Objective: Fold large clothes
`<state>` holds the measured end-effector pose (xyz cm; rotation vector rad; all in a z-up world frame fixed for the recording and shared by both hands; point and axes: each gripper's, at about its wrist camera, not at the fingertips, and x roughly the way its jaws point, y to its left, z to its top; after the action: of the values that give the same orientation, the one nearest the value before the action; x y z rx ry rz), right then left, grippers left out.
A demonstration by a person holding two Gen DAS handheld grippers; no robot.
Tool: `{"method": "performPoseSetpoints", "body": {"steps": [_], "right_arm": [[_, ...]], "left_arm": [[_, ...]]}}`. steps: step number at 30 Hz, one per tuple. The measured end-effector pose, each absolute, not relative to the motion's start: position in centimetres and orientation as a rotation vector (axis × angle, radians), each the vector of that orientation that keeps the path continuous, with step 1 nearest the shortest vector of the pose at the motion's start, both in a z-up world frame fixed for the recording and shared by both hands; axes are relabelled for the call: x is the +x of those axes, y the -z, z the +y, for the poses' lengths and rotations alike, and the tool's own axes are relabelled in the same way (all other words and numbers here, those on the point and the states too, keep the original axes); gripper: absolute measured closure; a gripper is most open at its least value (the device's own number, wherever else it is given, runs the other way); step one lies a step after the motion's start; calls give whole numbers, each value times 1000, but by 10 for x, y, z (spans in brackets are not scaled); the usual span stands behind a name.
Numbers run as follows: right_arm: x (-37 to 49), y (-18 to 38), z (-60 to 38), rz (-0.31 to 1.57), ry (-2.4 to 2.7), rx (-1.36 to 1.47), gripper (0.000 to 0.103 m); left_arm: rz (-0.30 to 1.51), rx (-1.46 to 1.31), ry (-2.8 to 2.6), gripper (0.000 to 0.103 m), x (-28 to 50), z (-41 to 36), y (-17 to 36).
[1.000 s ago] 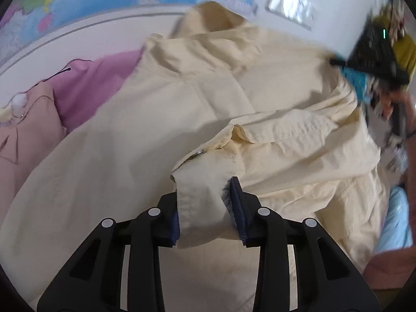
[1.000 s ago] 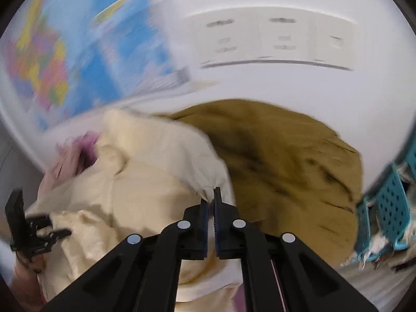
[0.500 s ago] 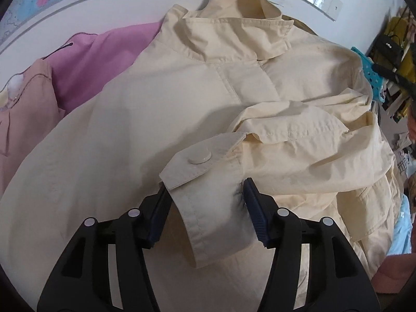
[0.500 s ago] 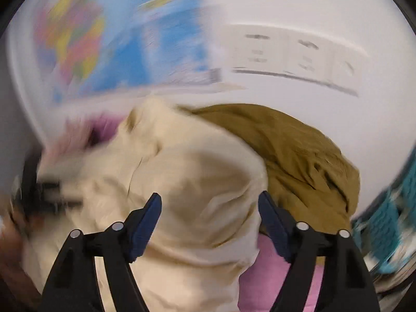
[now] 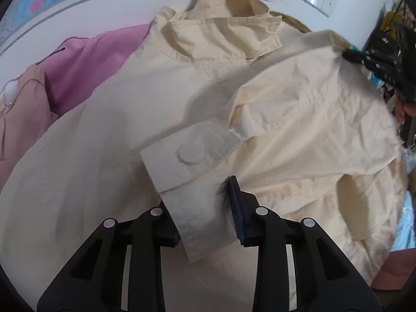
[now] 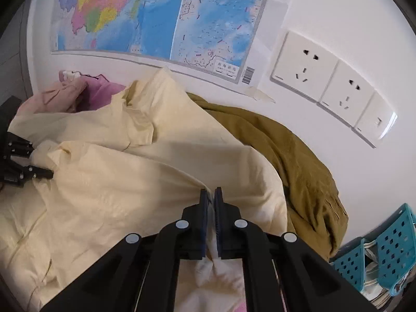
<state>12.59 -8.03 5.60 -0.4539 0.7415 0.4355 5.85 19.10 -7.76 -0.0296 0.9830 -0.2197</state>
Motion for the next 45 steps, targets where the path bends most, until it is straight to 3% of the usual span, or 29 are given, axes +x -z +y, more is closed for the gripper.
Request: {"method": "performPoseSetpoints", "body": {"steps": [5, 10, 14, 20, 24, 27, 34, 45], "right_arm": [[149, -10, -78, 868, -410, -458, 95], [116, -57, -86, 744, -419, -295, 79], [74, -71, -50, 702, -596, -283, 67], [65, -6, 43, 850, -784, -376, 67], [82, 43, 49, 996, -719, -382, 67], [77, 39, 47, 1004, -718, -354, 64], [41, 8, 59, 931, -803, -278, 48], [-26, -17, 139, 895, -1180, -221, 46]], "left_arm": [[1004, -66, 219, 65, 60, 194, 80], [954, -86, 187, 36, 49, 208, 66], [902, -122, 180, 36, 37, 223, 49], [851, -140, 103, 36, 13, 248, 32], [822, -133, 23, 31, -23, 274, 21], [806, -96, -75, 30, -49, 296, 13], [747, -62, -269, 22, -123, 352, -6], [849, -88, -339, 21, -191, 397, 31]]}}
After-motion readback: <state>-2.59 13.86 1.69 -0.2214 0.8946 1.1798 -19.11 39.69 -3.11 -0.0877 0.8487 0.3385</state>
